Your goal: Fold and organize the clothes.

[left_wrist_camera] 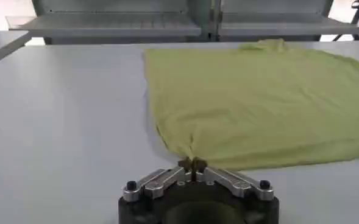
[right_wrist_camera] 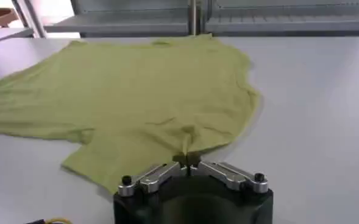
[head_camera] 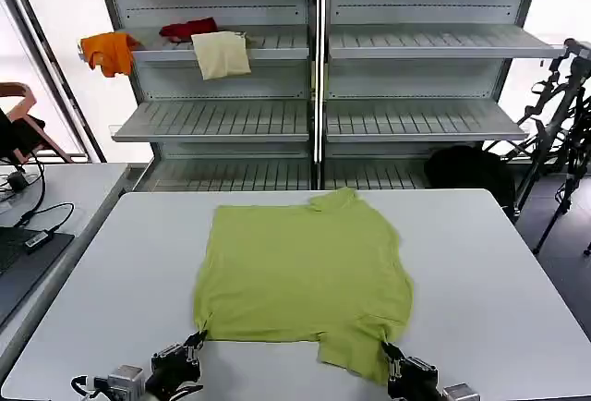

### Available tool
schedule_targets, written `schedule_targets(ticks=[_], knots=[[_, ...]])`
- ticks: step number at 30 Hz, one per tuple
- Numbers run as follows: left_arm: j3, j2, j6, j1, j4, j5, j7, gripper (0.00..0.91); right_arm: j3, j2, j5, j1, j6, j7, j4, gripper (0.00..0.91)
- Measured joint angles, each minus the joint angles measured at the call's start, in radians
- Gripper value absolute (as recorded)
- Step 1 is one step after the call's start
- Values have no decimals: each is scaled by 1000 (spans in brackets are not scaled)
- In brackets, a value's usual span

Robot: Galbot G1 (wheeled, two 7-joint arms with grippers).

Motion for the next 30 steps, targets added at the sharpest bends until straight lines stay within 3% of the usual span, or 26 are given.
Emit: schedule_targets(ticks=[13, 30], knots=[[-38, -29, -57, -93, 20, -36, 17, 0, -21, 26, 8, 98, -2, 36, -4, 0], [11, -81, -83, -251, 153, 6, 30, 10, -55, 43, -9, 344, -1, 33, -149, 0]])
